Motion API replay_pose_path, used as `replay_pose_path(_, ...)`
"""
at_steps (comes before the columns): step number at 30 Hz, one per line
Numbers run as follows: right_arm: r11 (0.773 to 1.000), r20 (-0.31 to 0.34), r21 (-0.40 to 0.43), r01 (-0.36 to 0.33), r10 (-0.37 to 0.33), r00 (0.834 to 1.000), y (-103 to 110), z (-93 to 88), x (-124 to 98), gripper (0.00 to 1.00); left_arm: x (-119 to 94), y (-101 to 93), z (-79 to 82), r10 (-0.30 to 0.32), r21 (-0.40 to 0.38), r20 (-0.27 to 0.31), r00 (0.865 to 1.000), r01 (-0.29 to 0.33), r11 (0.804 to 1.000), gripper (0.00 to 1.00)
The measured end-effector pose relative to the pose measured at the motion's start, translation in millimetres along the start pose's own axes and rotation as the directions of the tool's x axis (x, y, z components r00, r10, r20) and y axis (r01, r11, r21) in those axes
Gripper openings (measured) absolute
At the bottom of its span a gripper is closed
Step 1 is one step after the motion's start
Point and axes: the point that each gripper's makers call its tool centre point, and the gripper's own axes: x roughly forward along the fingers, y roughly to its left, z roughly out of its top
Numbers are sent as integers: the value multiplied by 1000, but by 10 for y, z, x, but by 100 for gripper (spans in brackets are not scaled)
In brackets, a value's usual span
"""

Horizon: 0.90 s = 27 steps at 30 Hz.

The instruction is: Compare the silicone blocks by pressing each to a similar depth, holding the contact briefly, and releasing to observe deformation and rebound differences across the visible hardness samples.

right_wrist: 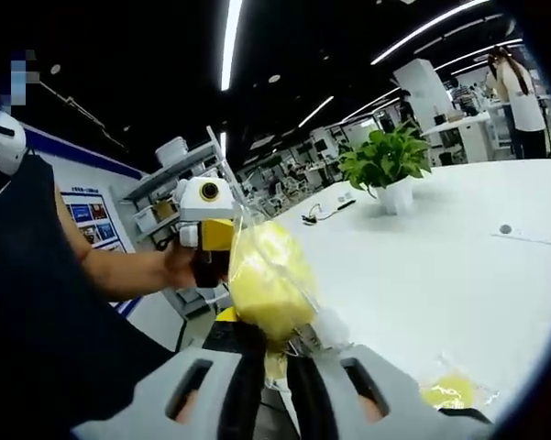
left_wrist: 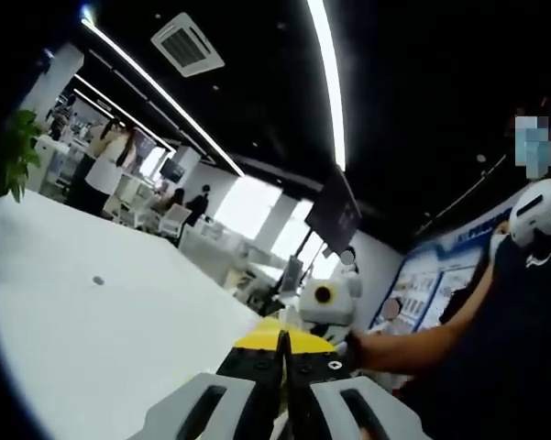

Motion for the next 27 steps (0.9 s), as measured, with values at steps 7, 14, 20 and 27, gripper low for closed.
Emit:
replay_pose_path(7, 1000, -6, -24, 11, -11, 1000, -81, -42, -46, 2, 66, 25, -58, 7, 69, -29, 1000, -5, 998, 0)
replay_pose_path(14, 999, -6, -40, 6, -6, 1000, -148, -10, -12, 1, 73, 82, -35, 34, 93, -22, 999, -31, 995, 0)
replay_pose_path(20, 998, -22, -59, 1, -3, 1000, -189, 6, 1, 1, 83, 134, -15, 52, 126, -22, 998, -49, 991, 0)
replay_pose_path(27, 995, -27, -97, -11, 9, 1000, -189, 42, 14, 1, 69, 138, 14, 49, 148, 5, 999, -49, 988, 0)
